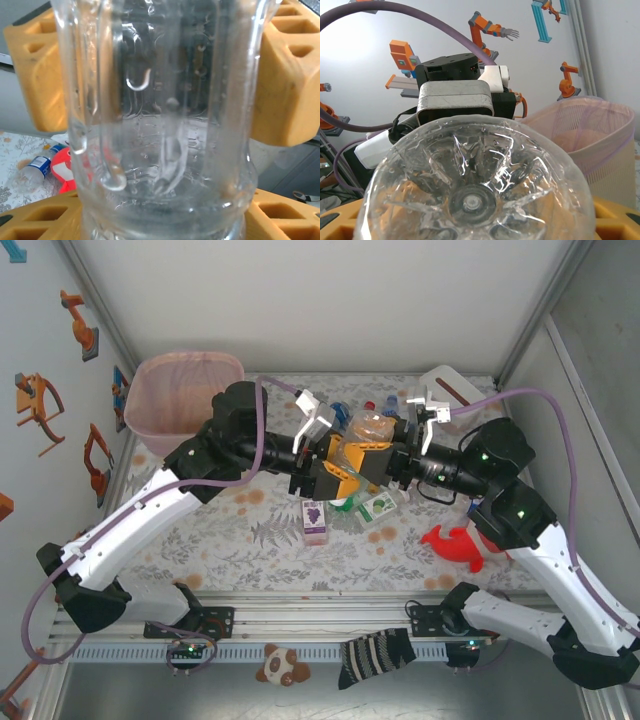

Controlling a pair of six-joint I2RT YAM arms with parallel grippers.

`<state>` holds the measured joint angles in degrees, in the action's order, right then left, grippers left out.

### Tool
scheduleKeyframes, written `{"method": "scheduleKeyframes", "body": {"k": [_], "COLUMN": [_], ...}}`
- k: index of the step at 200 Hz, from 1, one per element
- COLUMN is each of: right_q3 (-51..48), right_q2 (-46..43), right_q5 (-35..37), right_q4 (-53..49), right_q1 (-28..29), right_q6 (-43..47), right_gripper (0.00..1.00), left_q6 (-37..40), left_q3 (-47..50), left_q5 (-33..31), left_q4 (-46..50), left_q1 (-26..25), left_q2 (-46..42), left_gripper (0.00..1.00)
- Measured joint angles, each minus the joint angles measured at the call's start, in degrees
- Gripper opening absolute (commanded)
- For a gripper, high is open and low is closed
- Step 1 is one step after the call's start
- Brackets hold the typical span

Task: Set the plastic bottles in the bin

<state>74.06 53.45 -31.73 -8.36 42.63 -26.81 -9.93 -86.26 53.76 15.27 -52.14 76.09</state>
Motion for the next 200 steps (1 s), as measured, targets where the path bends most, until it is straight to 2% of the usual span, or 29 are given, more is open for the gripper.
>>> {"method": "scheduleKeyframes", "body": {"k": [34, 58, 77, 117, 152, 200], "right_q3": [0.0, 0.0, 0.0, 0.0, -0.1, -0.1], "right_q2": [-0.2, -0.4, -1.2, -4.9, -8.7, -11.0], "right_q5": [0.0, 0.3, 1.4, 4.7, 9.0, 12.6], "right_q4": [-0.3, -0.7, -2.0, -5.5, -9.4, -13.0], "right_q1": [0.0, 0.0, 0.0, 0.0, 0.0, 0.0], "right_q6": [0.0, 0.2, 0.3, 1.4, 2.7, 3.8], "right_gripper": [0.59, 0.77, 0.84, 0.86, 0.86, 0.86], "left_q6": [0.2, 0.6, 1.1, 2.2, 2.3, 0.9], "left_q3": [0.0, 0.0, 0.0, 0.0, -0.4, -4.7], "left_q5": [-0.1, -0.3, -0.6, -3.3, -9.0, -19.8], "left_q4": [0.0, 0.2, 0.7, 2.9, 6.0, 12.7], "left_q1": [0.0, -0.1, -0.1, 1.0, 6.0, 16.4], "left_q2": [0.0, 0.0, -0.1, -1.3, -2.7, -3.0], "left_gripper": [0.53, 0.53, 0.52, 0.51, 0.49, 0.49]}}
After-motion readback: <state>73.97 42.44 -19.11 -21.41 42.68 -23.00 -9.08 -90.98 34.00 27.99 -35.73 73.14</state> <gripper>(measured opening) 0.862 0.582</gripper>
